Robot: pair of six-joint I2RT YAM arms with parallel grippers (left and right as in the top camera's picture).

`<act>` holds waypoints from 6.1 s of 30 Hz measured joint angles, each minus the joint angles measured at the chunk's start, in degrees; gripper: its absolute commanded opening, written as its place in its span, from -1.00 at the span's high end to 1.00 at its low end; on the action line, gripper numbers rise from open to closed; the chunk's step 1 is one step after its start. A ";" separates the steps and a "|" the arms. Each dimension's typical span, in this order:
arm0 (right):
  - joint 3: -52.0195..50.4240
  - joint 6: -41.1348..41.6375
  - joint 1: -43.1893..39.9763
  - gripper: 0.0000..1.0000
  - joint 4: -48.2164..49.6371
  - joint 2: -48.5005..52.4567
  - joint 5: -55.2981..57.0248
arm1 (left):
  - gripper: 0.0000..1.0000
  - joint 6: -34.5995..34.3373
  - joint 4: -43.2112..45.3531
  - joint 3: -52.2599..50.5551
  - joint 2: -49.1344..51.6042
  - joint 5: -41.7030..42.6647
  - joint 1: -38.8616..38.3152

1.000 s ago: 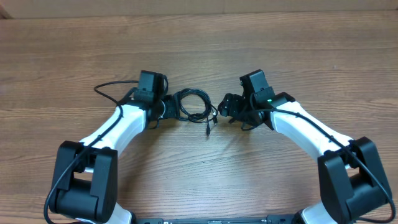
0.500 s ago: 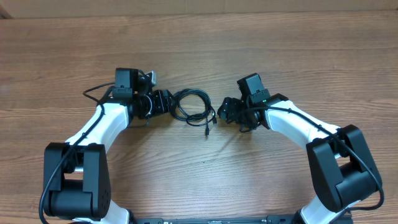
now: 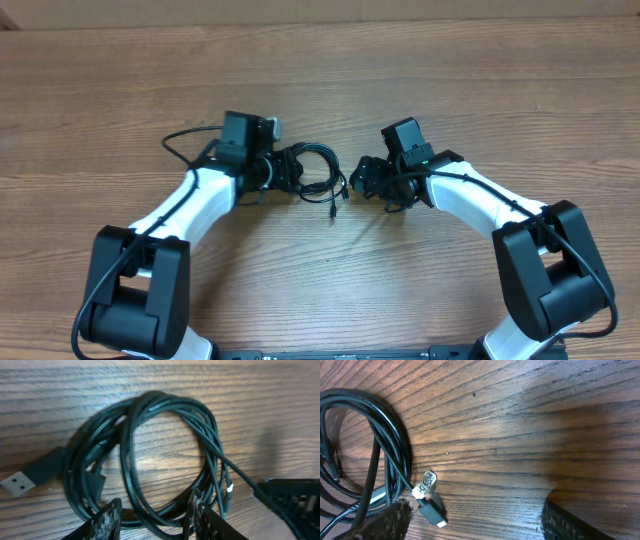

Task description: Untangle cables

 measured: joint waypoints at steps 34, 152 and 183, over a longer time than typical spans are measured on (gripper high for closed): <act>-0.09 -0.02 0.00 -0.64 -0.17 0.00 -2.84 | 0.32 8.22 -2.32 0.00 0.00 -15.37 -3.41; 4.31 -0.31 7.13 0.28 -13.97 0.00 14.38 | 0.91 33.05 -11.74 12.59 10.64 13.57 -3.41; 4.31 -6.03 7.13 0.29 -13.53 0.00 14.53 | 0.92 32.48 -11.69 12.59 10.64 17.16 -3.41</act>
